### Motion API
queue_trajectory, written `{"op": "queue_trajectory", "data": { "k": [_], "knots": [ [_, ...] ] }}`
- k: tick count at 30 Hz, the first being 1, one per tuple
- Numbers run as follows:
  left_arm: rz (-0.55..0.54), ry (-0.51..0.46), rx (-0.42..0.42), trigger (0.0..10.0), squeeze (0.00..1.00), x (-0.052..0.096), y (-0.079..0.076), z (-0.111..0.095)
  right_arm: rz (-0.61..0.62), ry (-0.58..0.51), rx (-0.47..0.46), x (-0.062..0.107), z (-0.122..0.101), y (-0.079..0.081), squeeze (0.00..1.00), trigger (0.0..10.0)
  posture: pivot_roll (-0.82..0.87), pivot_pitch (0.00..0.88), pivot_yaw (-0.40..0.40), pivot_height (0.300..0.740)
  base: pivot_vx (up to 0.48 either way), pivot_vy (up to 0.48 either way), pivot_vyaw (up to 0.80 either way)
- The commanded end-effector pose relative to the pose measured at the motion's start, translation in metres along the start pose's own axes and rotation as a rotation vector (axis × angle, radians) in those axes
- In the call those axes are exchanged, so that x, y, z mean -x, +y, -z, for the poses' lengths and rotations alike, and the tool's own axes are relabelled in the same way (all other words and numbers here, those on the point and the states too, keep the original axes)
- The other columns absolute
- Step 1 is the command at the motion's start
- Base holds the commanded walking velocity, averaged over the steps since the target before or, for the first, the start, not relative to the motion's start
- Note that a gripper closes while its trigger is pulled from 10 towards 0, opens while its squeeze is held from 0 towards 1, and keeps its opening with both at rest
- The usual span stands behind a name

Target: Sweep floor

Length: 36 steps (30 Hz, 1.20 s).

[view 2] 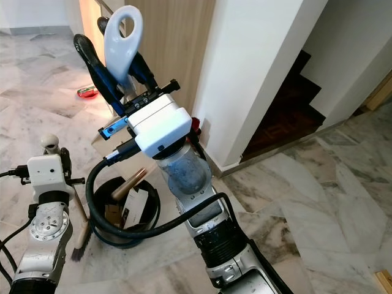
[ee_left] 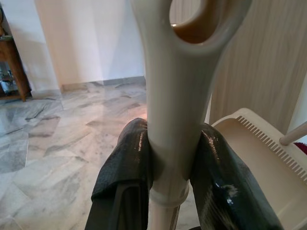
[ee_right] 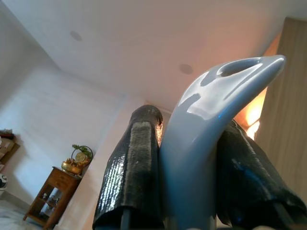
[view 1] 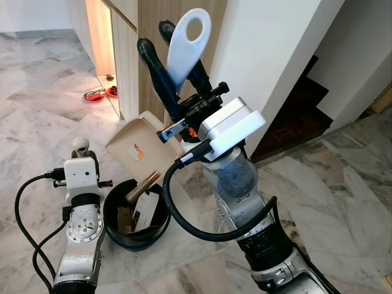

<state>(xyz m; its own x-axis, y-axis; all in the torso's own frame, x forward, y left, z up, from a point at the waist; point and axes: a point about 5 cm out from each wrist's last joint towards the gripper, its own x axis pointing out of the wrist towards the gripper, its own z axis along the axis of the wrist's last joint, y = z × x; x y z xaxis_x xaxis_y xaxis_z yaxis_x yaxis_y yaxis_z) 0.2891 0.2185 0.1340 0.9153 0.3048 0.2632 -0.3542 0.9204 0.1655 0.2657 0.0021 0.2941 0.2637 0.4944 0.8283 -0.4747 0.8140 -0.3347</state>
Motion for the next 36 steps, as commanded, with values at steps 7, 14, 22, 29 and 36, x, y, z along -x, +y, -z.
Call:
{"op": "queue_trajectory", "data": {
  "k": [7, 14, 22, 29, 36],
  "knots": [
    [0.044, -0.07, 0.016, 10.0, 0.0, -0.005, -0.011, -0.013, 0.057, -0.018, 0.079, -0.002, -0.002, -0.013, 0.0, 10.0, 0.24, 0.022, -0.167, 0.74, 0.0, 0.0, 0.0],
    [0.04, -0.06, 0.012, 10.0, 0.0, -0.002, -0.009, -0.011, 0.179, 0.2, 0.281, 0.018, 0.028, -0.067, 0.0, 10.0, 0.23, 0.034, -0.17, 0.74, 0.0, 0.0, 0.0],
    [0.046, -0.045, 0.004, 10.0, 0.0, 0.0, -0.008, -0.008, 0.424, 0.508, 0.434, 0.067, 0.057, -0.127, 0.0, 10.0, 0.23, 0.045, -0.167, 0.74, 0.0, 0.0, 0.0],
    [0.051, -0.031, 0.0, 10.0, 0.0, 0.004, -0.008, -0.004, 0.708, 0.775, 0.279, 0.129, 0.083, -0.143, 0.0, 10.0, 0.22, 0.048, -0.166, 0.74, 0.0, 0.0, 0.0],
    [0.053, -0.019, -0.008, 10.0, 0.0, 0.007, -0.004, -0.001, 0.802, 0.879, 0.221, 0.164, 0.09, -0.145, 0.0, 10.0, 0.23, 0.047, -0.161, 0.74, 0.0, 0.0, 0.0]
  ]
}}
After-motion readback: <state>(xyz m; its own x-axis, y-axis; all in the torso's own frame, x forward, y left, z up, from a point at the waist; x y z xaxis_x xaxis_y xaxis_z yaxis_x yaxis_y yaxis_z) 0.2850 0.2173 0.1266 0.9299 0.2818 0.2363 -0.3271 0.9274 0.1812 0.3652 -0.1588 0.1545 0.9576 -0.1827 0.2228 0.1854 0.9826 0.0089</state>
